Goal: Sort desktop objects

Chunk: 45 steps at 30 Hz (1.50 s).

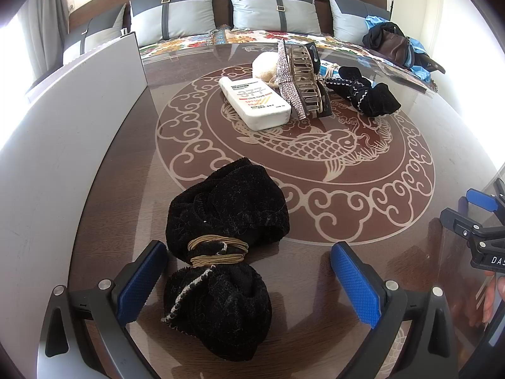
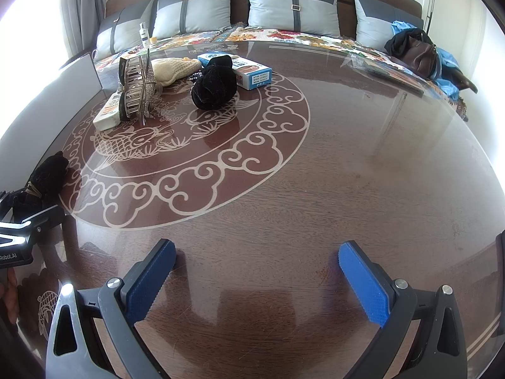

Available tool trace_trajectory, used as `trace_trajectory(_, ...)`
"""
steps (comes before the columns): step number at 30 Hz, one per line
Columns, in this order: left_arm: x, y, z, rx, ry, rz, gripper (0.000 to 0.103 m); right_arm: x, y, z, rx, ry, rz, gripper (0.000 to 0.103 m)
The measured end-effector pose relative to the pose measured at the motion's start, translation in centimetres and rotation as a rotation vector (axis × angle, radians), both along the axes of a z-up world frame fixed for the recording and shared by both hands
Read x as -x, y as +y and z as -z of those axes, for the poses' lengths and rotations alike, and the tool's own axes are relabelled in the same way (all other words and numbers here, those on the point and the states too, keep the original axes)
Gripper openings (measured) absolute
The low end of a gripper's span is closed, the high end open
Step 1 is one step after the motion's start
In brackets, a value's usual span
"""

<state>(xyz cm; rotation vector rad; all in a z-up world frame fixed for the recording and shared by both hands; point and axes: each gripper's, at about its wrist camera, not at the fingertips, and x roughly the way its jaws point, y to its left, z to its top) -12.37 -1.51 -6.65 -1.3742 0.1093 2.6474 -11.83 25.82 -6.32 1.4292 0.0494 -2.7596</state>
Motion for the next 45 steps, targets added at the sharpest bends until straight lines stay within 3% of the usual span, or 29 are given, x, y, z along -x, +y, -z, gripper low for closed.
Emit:
trace_trajectory(19, 0.0, 0.0, 0.0, -0.001, 0.000, 0.000, 0.103, 0.4, -0.1, 0.1, -0.001, -0.018, -0.020, 0.103)
trace_trajectory(22, 0.0, 0.0, 0.0, 0.000, 0.000, 0.000, 0.103, 3.5, -0.5, -0.4, 0.000, -0.109, -0.133, 0.103)
trace_trajectory(27, 0.0, 0.0, 0.0, 0.000, 0.000, 0.000, 0.103, 10.4, -1.6, -3.7, -0.001, -0.074, -0.193, 0.103)
trace_trajectory(32, 0.0, 0.0, 0.0, -0.001, 0.000, 0.000, 0.103, 16.0, -5.2, -4.0, -0.084, -0.099, -0.237, 0.101)
trace_trajectory(36, 0.0, 0.0, 0.0, -0.001, 0.001, 0.000, 0.103, 18.5, -7.5, -2.4, -0.110, -0.150, -0.261, 0.081)
trace_trajectory(39, 0.0, 0.0, 0.0, -0.001, 0.001, 0.000, 0.103, 19.1, -7.6, -1.5, -0.099, -0.178, -0.259, 0.037)
trace_trajectory(45, 0.1, 0.0, 0.1, -0.001, 0.001, 0.000, 0.103, 13.6, -5.5, -1.4, 0.000, -0.112, -0.240, 0.037)
